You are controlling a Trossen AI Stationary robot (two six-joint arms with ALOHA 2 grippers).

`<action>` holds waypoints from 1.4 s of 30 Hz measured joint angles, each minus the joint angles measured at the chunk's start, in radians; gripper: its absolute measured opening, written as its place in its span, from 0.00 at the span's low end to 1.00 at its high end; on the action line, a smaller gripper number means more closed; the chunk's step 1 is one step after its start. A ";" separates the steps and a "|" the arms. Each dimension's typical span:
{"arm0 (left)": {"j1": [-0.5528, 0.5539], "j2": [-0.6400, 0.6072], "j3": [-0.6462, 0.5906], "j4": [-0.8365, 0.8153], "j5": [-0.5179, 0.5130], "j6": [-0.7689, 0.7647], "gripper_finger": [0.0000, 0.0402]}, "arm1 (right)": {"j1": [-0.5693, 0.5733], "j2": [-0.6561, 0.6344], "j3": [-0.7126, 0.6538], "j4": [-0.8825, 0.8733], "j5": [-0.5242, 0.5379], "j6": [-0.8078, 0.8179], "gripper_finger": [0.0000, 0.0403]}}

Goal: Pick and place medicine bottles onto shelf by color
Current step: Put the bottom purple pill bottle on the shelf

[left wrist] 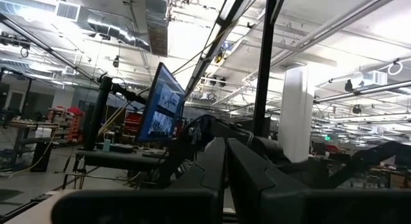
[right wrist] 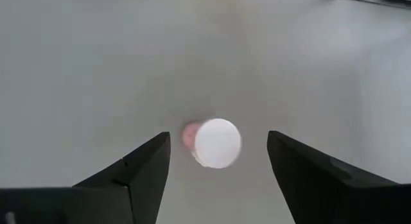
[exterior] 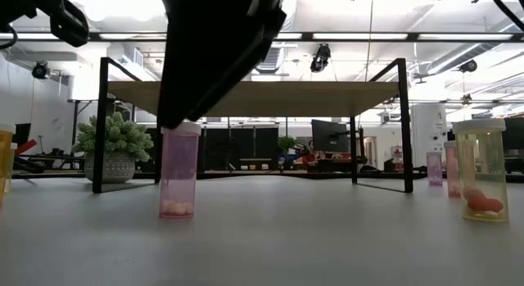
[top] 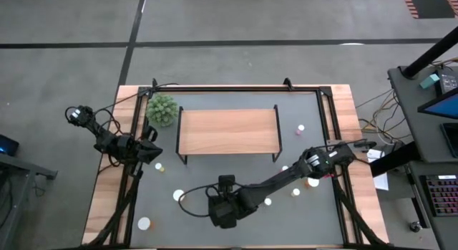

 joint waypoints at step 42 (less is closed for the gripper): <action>0.000 -0.001 0.000 0.025 -0.001 0.000 0.00 | -0.017 0.011 -0.035 0.044 -0.036 0.018 0.30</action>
